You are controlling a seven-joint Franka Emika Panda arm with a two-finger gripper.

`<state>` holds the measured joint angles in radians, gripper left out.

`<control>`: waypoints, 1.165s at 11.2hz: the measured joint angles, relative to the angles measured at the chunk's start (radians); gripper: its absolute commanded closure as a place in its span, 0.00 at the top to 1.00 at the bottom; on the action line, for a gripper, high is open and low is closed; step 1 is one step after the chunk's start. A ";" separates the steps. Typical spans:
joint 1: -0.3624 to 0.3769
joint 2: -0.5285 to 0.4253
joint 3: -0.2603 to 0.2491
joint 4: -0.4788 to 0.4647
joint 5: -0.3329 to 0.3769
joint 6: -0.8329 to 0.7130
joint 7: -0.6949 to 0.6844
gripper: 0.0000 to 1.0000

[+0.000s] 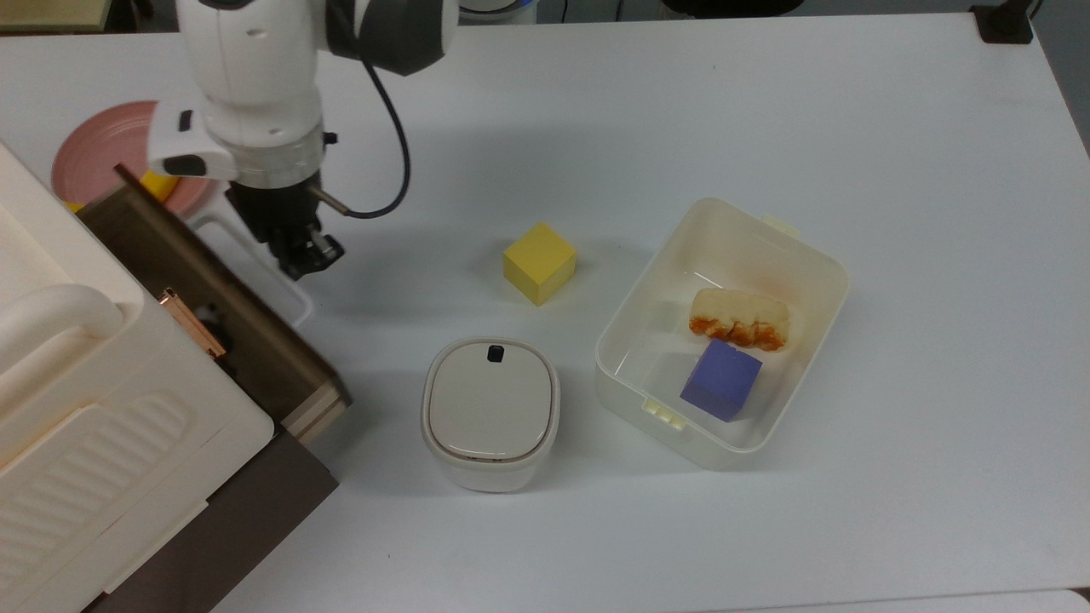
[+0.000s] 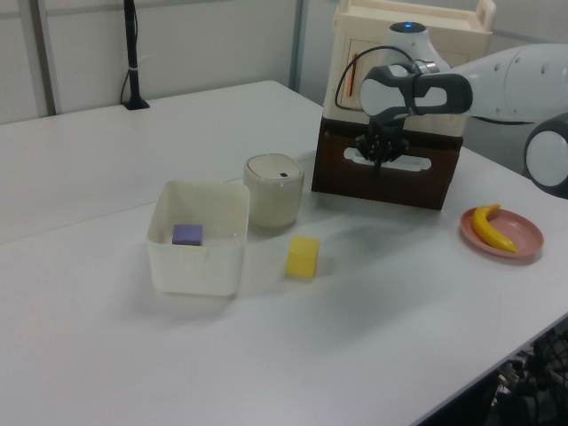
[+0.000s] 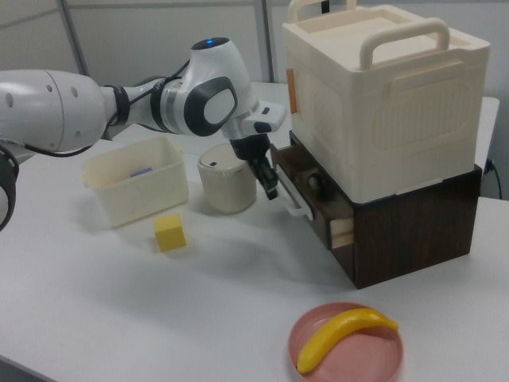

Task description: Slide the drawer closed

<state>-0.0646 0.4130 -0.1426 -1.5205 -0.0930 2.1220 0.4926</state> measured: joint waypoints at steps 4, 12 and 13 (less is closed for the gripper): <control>-0.003 0.027 -0.050 0.002 -0.050 0.185 0.000 0.01; 0.075 -0.109 0.089 0.051 0.037 -0.310 -0.316 1.00; 0.081 -0.145 0.126 0.050 0.038 -0.361 -0.345 1.00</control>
<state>0.0160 0.2680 -0.0164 -1.4703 -0.0551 1.7609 0.1478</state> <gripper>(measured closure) 0.767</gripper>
